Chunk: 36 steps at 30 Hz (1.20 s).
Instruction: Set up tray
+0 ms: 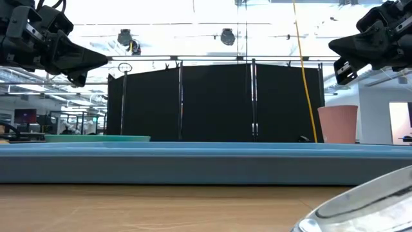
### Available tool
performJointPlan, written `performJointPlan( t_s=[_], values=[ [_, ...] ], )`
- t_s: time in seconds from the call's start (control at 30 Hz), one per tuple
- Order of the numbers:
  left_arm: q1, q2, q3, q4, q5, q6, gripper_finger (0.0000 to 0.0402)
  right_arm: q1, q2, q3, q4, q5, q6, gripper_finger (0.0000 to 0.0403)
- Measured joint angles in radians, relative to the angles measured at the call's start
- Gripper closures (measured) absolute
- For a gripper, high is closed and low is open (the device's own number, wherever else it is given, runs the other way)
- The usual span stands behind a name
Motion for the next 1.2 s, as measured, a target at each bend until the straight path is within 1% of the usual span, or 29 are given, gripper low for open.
performJointPlan(
  t_s=[0.53, 0.7, 1.2],
  values=[
    [0.0, 0.0, 0.0, 0.0, 0.0, 0.0, 0.0366, 0.0, 0.0, 0.0, 0.0, 0.0, -0.002, 0.0403],
    [0.0, 0.0, 0.0, 0.0, 0.0, 0.0, 0.0366, 0.0, 0.0, 0.0, 0.0, 0.0, -0.06, 0.0403],
    [0.0, 0.0, 0.0, 0.0, 0.0, 0.0, 0.0366, 0.0, 0.0, 0.0, 0.023, 0.0, -0.052, 0.0403]
  ],
)
